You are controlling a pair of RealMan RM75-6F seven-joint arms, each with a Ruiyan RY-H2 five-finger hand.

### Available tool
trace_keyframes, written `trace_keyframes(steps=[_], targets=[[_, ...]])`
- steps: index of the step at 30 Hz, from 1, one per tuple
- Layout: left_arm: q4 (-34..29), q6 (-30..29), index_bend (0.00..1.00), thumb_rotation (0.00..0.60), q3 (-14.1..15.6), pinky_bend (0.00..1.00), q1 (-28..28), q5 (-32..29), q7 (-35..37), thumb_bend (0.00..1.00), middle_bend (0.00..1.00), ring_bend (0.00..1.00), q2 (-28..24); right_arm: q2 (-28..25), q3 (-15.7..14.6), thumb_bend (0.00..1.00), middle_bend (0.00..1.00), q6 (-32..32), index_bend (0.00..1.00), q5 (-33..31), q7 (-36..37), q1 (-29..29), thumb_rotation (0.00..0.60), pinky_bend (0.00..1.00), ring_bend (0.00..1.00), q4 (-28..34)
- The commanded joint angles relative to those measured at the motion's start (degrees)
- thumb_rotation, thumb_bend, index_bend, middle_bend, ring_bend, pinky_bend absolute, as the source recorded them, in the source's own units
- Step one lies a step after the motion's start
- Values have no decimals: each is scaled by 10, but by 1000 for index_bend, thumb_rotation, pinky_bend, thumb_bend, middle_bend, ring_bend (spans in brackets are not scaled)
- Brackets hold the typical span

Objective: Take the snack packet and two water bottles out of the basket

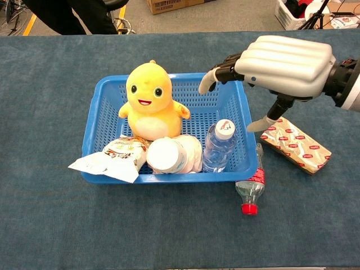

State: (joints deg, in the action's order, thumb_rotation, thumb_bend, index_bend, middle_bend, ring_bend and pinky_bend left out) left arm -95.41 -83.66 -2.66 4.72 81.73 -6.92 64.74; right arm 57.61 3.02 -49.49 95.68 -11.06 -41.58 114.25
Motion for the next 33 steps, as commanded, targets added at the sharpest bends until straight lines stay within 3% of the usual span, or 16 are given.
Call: trace_keyframes(steps=[1,15,19,23,27,33], targets=[[2,0,410,600,1,390,-1,-1,3,139,286,210,0,1,-2,0,334,12,266,-2,10,-9,600,518,311,6],[7,-4,410,600,2,390,-5,0,11,139,286,210,0,35,-13,0,335,51,266,-17,11,-28,600,518,311,-16],[10,-6,410,600,2,390,-8,0,15,139,286,210,0,45,-17,0,349,63,274,-25,12,-33,600,564,315,-25],[12,-6,410,600,3,390,-9,-1,18,139,286,210,-1,56,-20,0,387,68,341,-32,14,-35,600,624,374,-35],[14,-7,410,600,4,390,-11,-1,21,139,286,210,0,68,-21,0,492,70,461,-37,13,-38,600,663,481,-47],[15,-9,410,600,4,390,-13,0,24,139,286,210,0,84,-22,0,515,76,512,-48,15,-42,600,675,521,-63]])
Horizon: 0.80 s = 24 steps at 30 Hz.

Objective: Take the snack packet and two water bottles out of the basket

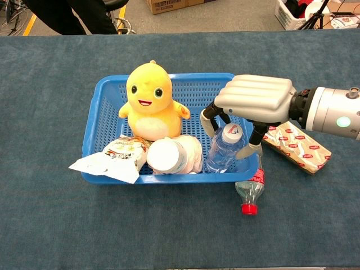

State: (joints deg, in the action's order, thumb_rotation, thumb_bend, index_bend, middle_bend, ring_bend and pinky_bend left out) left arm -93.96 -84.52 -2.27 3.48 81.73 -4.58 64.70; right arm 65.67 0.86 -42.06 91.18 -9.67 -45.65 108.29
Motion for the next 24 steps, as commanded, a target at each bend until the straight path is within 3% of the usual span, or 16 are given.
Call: trace_keyframes(steps=[1,12,24], targets=[[1,0,410,600,0,390,0,0,1,139,286,210,0,6,-1,0,522,2,523,-4,3,-2,600,680,535,-6],[5,0,410,600,0,390,-3,-1,6,139,286,210,0,19,1,0,637,-26,627,0,27,2,600,732,640,-25],[2,4,410,600,-1,390,1,2,-2,139,286,210,2,-17,13,0,660,-67,656,10,73,8,600,752,664,-2]])
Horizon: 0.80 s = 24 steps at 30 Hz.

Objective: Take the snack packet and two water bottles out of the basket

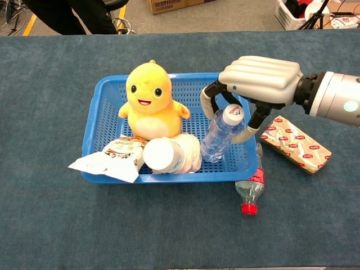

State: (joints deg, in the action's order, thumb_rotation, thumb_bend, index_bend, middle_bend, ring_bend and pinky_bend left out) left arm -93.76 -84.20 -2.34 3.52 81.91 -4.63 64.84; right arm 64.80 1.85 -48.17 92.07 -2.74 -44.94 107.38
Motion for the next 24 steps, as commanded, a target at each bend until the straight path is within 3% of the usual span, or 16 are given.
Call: trace_keyframes(steps=[1,14,24], targets=[[-1,1,410,600,0,390,1,0,-2,139,286,210,0,-14,5,0,660,-10,656,2,5,2,600,752,664,10],[-14,4,410,600,-4,390,9,6,-20,139,286,210,-1,-124,31,0,660,-75,665,-8,-46,36,600,752,664,103],[-25,10,410,600,-5,390,17,7,-41,139,286,210,1,-197,24,0,660,-102,666,-36,-115,81,600,752,665,149]])
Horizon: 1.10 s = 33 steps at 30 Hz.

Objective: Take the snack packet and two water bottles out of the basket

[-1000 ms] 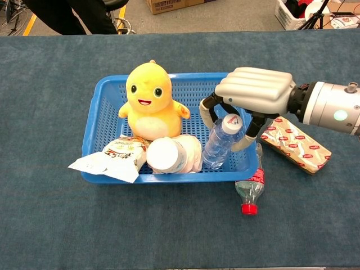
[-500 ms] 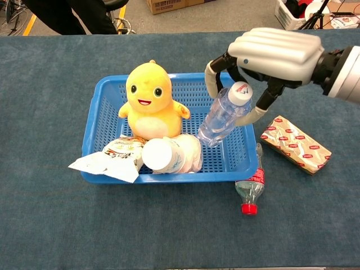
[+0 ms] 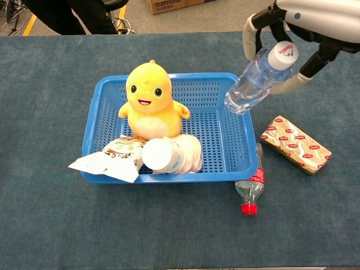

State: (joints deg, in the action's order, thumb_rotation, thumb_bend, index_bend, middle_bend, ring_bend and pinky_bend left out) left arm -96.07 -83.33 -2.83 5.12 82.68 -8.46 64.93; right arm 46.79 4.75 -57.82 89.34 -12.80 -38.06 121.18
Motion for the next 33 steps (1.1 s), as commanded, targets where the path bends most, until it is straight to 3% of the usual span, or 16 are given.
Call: trace_keyframes(steps=[1,9,17,21,24,27,30,33], targets=[[-2,1,410,600,0,390,1,-1,-4,139,286,210,0,-24,-7,0,660,-6,666,-12,-20,17,600,752,665,14],[-4,5,410,600,1,390,3,-4,-11,139,286,210,3,-53,-37,0,649,-10,666,-36,-61,64,600,752,662,17],[0,11,411,600,1,390,5,-11,-14,139,286,210,6,-35,-53,0,581,11,653,-87,-64,87,600,752,610,-27],[-1,11,411,600,2,390,6,-10,-16,139,286,210,7,-24,-52,0,481,33,458,-117,-80,82,600,753,521,-43],[-1,11,411,600,1,390,6,-12,-18,139,286,210,7,-18,-45,0,329,38,213,-137,-86,78,600,753,410,-48],[-2,9,411,600,1,390,6,-12,-17,139,286,210,6,-15,-37,0,184,27,65,-138,-76,80,600,749,327,-49],[-1,10,411,600,1,390,6,-13,-15,139,286,210,5,-14,-32,0,90,8,3,-123,-63,87,600,715,259,-51],[0,10,411,600,2,390,6,-13,-14,139,286,210,6,-13,-30,0,58,-10,0,-103,-51,96,600,688,232,-53]])
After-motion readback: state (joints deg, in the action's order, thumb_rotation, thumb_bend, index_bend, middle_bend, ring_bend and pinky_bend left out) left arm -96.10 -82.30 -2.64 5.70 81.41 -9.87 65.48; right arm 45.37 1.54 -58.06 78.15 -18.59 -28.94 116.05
